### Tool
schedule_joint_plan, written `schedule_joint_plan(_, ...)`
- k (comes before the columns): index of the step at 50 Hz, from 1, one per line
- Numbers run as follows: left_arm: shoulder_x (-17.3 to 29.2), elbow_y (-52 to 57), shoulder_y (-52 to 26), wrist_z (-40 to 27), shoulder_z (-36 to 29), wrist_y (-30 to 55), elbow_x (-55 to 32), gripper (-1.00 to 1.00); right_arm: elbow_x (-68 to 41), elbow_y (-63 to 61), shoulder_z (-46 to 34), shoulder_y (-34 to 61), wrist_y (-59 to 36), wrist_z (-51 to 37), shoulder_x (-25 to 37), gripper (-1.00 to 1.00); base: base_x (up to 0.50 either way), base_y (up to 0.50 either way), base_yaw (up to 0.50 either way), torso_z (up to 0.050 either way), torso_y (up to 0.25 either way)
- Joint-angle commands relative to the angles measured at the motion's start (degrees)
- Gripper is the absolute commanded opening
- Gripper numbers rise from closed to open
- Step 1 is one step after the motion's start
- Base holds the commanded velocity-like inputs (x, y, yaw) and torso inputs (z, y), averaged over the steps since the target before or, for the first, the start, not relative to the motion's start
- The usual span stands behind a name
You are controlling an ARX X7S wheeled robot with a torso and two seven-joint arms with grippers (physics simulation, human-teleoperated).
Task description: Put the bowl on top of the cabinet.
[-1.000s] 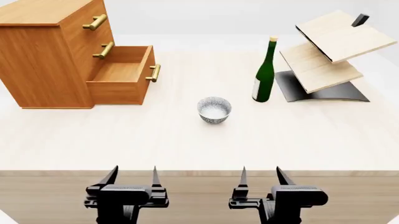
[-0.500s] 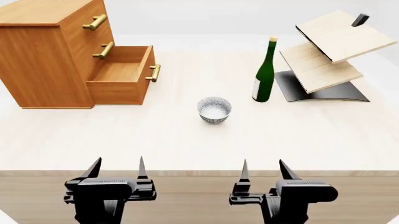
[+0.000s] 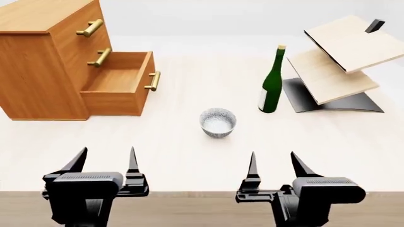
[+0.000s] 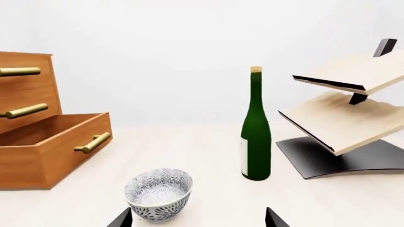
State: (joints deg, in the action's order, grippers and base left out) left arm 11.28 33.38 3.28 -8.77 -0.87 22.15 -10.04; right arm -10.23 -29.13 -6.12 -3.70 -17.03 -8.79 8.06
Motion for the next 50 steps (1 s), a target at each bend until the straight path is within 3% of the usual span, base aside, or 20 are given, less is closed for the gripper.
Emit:
schedule_joint_plan(1, 1.2, 4.2, 0.0, -1.0, 0.2, 2.9, -1.3, 1.0, -1.4, -3.5, 0.0, -0.4, -1.4, -0.7, 0.8, 1.0, 0.5, 0.0, 0.0, 0.0, 0.0)
schedule_joint_plan(7, 1.6, 4.8, 0.1, -1.4, 0.2, 3.3, -1.7, 1.0, -1.2, -3.1, -0.5, -0.3, -1.3, -1.1, 1.1, 1.0, 0.5, 0.0, 0.0, 0.0, 0.0)
schedule_joint_plan(13, 2.0, 5.5, 0.2, -1.6, -0.1, 3.6, -2.2, 1.0, -1.6, -3.5, -0.4, -0.6, 0.0, -1.4, 1.2, 1.0, 0.0, 0.02, 0.0, 0.0, 0.0)
schedule_joint_plan(50, 3.6, 6.3, 0.2, -3.1, -0.7, 3.7, -3.6, 1.0, -2.5, -3.3, -1.5, -0.4, 0.0, -3.2, 2.6, 1.0, 0.03, 0.5, 0.0, 0.0, 0.0)
